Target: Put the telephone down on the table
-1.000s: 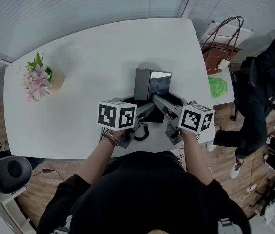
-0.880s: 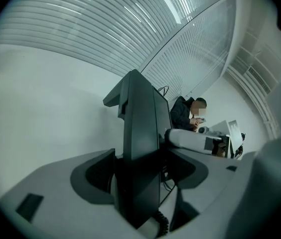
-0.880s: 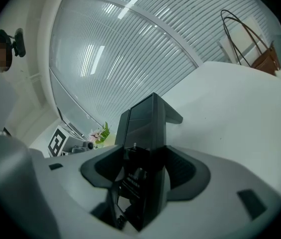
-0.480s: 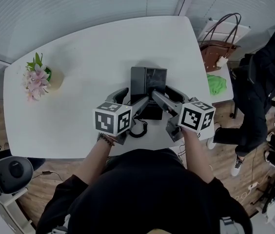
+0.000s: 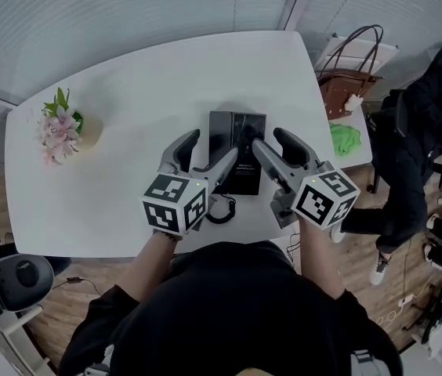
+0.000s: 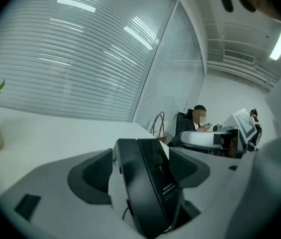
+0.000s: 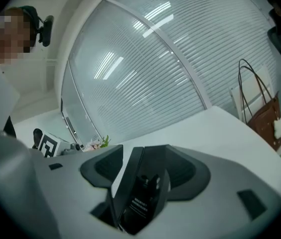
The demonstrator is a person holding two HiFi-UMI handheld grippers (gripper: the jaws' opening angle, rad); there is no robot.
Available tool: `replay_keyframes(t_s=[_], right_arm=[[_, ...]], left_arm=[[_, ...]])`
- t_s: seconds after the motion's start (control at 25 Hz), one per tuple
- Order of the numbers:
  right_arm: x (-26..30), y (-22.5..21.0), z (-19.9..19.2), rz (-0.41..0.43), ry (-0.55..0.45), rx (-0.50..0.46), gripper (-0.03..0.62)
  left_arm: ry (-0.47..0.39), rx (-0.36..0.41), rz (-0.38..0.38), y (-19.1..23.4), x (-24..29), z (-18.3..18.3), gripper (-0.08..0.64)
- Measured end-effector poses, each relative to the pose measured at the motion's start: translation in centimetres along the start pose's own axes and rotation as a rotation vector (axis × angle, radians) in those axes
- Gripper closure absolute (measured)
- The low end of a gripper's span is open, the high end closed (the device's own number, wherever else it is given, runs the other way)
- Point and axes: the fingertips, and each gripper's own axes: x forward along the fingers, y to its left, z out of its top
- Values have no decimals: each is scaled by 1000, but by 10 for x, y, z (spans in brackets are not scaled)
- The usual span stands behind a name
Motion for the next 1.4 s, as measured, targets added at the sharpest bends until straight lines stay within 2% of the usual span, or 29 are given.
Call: replay_keyframes(t_s=[0.12, 0.32, 0.52, 0.8, 1.0, 1.28, 1.4], right_arm=[[-7, 12, 22, -2, -59, -58, 337], [-18, 34, 52, 10, -146, -147, 337], [-25, 50, 69, 26, -209, -223, 337], [-33, 62, 85, 37, -277, -271, 354], [-37, 66, 90, 34, -298, -292, 376], [-38, 70, 91, 43, -307, -301, 435], [-38, 73, 92, 49, -313, -314, 467]], left_arm=[[-63, 29, -10, -8, -8, 22, 204], [-168, 124, -2, -18, -20, 54, 204], [-231, 143, 1, -21, -31, 72, 204], [-294, 184, 10, -26, -43, 90, 204], [-312, 168, -10, -28, -47, 93, 212], [-341, 143, -39, -31, -49, 98, 318], [-341, 142, -38, -30, -49, 98, 330]])
